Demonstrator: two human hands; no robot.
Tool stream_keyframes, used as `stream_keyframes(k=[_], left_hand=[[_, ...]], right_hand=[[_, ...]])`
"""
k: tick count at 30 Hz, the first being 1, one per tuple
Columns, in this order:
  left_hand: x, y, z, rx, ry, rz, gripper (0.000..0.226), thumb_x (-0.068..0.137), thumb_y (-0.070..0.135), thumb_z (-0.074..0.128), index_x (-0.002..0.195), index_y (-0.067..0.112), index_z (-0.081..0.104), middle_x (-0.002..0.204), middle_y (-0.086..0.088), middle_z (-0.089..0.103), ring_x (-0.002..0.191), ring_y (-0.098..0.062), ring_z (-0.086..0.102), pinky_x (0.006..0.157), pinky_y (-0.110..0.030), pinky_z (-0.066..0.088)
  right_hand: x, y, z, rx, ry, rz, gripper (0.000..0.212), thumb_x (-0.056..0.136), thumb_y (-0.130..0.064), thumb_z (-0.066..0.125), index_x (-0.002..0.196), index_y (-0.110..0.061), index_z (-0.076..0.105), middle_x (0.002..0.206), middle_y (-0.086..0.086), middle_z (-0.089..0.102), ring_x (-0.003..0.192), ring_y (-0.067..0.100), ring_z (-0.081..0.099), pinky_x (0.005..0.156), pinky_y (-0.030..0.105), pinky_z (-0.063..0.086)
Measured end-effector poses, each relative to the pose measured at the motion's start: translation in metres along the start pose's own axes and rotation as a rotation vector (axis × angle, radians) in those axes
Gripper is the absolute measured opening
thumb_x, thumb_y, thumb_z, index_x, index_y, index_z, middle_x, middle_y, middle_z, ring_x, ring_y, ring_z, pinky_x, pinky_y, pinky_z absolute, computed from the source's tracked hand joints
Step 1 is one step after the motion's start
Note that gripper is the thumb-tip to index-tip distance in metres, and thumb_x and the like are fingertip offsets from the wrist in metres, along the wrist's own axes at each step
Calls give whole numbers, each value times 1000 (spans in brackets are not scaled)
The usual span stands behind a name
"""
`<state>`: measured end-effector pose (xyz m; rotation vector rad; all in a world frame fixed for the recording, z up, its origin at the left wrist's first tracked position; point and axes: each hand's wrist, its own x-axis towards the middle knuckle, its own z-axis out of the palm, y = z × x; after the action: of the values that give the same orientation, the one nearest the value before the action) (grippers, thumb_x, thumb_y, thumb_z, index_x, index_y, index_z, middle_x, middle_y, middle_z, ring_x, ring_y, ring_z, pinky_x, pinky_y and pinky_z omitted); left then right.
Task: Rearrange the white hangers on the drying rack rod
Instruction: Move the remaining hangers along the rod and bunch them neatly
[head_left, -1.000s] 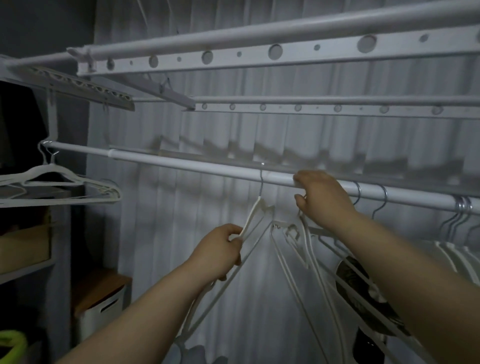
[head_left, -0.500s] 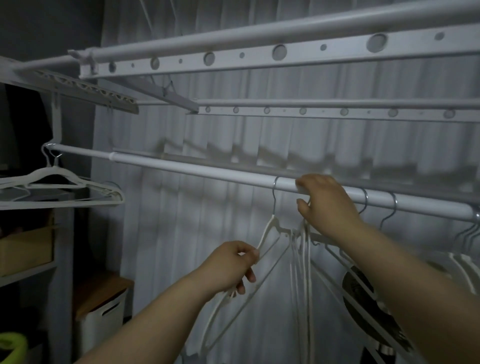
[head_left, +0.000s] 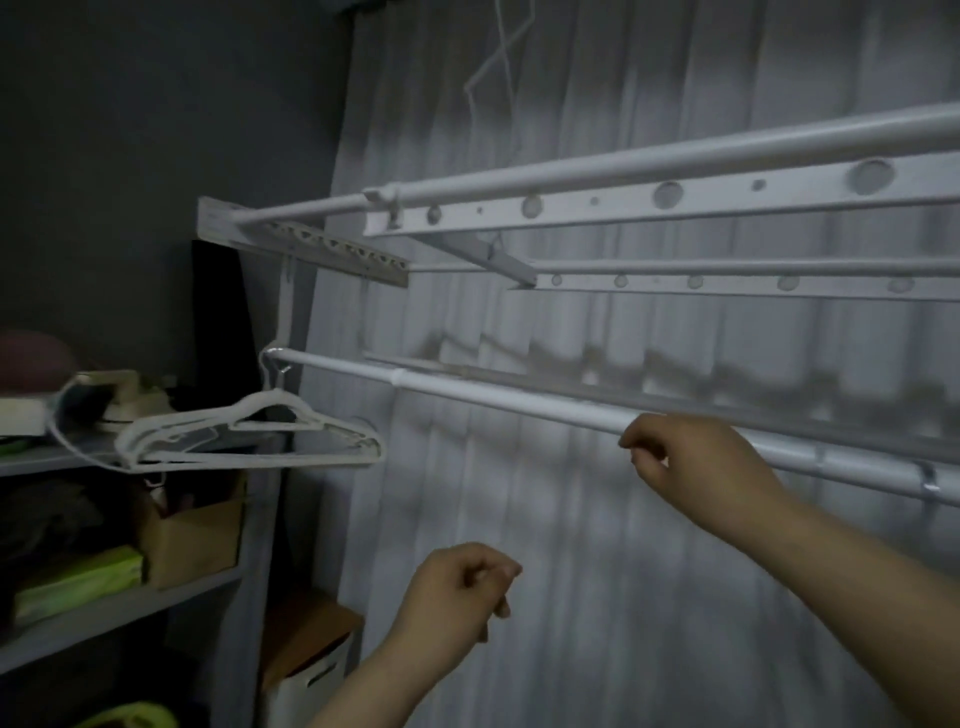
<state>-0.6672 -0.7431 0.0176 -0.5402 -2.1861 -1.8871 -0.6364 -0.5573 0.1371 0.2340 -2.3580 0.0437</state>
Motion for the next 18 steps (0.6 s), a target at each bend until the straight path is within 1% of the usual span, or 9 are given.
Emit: stream_keyframes(k=[3, 7, 8, 10, 12, 13, 15, 17, 18], left_hand=[[9, -22, -79, 25, 108, -23, 28, 88, 9, 55, 64, 21, 63, 37, 9, 57, 30, 0, 45, 36, -11, 35], [23, -51, -188, 102, 267, 11, 32, 87, 4, 55, 61, 21, 63, 36, 8, 55, 35, 1, 49, 39, -5, 35], [27, -60, -212, 141, 304, 16, 34, 86, 4, 55, 60, 24, 62, 37, 8, 55, 39, 0, 51, 42, -6, 37], [35, -75, -253, 224, 357, 15, 36, 86, 4, 56, 59, 28, 60, 38, 10, 53, 46, -2, 49, 49, -15, 40], [46, -86, -290, 302, 407, -4, 36, 85, 8, 58, 57, 30, 58, 37, 11, 55, 47, -2, 50, 51, -18, 40], [53, -91, -307, 350, 439, -12, 34, 86, 12, 58, 57, 31, 57, 41, 11, 57, 49, -1, 53, 53, -19, 40], [69, -100, -336, 483, 508, -29, 29, 86, 22, 56, 61, 36, 55, 58, 12, 62, 63, -7, 59, 58, -24, 43], [85, -111, -354, 594, 568, -50, 20, 87, 28, 54, 70, 39, 55, 75, 11, 64, 79, -15, 61, 63, -26, 43], [94, -117, -360, 621, 587, -48, 15, 87, 27, 55, 77, 36, 60, 82, 9, 65, 85, -16, 61, 65, -25, 42]], right_hand=[[31, -55, 33, 39, 4, -10, 24, 89, -18, 48, 108, -19, 64, 105, 5, 68, 99, 25, 60, 83, 30, 40], [72, -130, 93, 66, -13, -45, 26, 90, -18, 46, 110, -19, 64, 109, 5, 67, 103, 24, 58, 82, 29, 41], [81, -147, 108, 72, -25, -53, 27, 90, -17, 45, 111, -18, 63, 110, 6, 66, 104, 24, 57, 82, 29, 41], [100, -176, 137, 60, -65, -88, 29, 91, -16, 44, 115, -16, 60, 115, 5, 63, 108, 23, 54, 87, 29, 38], [122, -200, 163, 19, -83, -130, 32, 91, -16, 43, 120, -16, 56, 123, 4, 58, 114, 22, 48, 92, 28, 33], [135, -211, 174, 10, -67, -146, 33, 90, -16, 44, 122, -16, 54, 125, 3, 56, 116, 22, 46, 93, 28, 30], [164, -230, 193, 4, -4, -175, 35, 89, -14, 45, 123, -14, 53, 127, 4, 54, 119, 23, 43, 94, 26, 25], [191, -247, 209, -32, 49, -198, 36, 88, -11, 46, 122, -10, 54, 127, 8, 53, 120, 25, 43, 96, 29, 24], [205, -254, 217, -42, 78, -215, 36, 87, -8, 47, 121, -6, 54, 127, 12, 53, 120, 27, 43, 99, 33, 25]])
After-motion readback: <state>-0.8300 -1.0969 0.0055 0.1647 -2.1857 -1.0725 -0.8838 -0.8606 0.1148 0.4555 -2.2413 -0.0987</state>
